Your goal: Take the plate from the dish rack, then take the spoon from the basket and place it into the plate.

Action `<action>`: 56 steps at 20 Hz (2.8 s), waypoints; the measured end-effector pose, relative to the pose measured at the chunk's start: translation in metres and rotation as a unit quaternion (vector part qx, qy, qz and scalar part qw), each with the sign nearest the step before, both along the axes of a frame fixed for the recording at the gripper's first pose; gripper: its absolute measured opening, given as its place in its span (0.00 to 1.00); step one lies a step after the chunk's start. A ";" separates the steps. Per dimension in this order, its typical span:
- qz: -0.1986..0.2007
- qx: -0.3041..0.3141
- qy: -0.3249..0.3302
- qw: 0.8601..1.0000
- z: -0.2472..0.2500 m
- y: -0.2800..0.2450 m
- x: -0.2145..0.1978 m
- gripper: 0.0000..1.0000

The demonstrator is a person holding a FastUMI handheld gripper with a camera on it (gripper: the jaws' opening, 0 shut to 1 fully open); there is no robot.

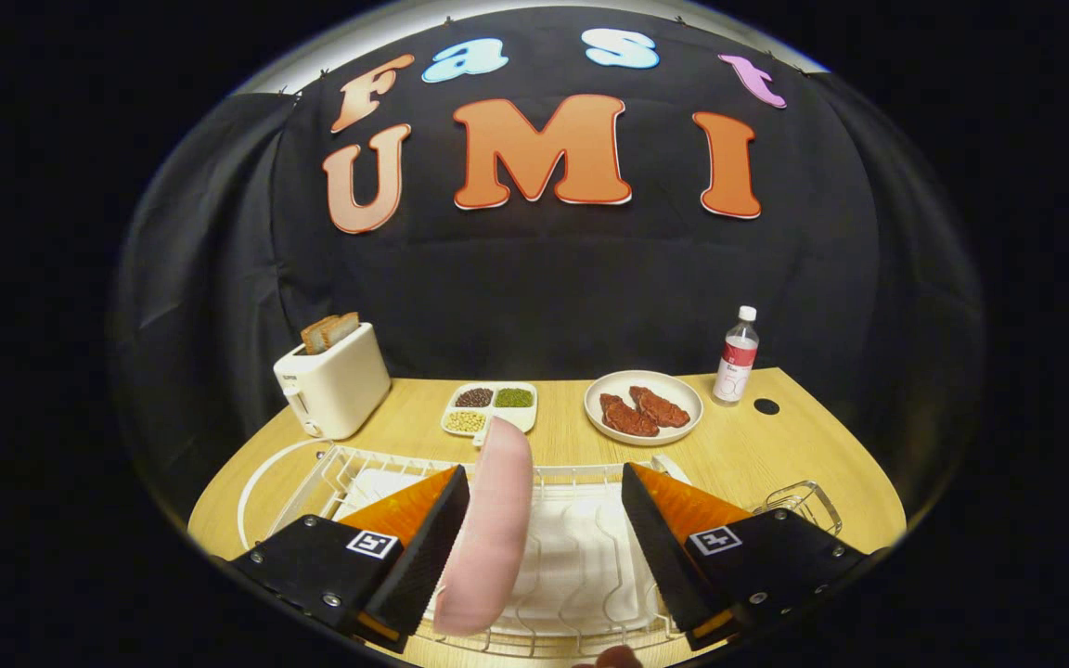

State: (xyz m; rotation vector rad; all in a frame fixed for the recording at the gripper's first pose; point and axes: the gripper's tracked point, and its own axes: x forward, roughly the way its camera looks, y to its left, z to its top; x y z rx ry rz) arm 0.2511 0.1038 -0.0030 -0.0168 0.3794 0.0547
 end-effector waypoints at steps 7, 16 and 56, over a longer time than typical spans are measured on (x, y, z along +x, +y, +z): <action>0.011 0.053 0.068 0.996 -0.033 0.021 0.009 0.76; -0.060 0.009 0.056 0.997 -0.018 0.009 0.013 0.28; 0.014 0.188 0.043 0.981 -0.025 -0.018 -0.199 0.28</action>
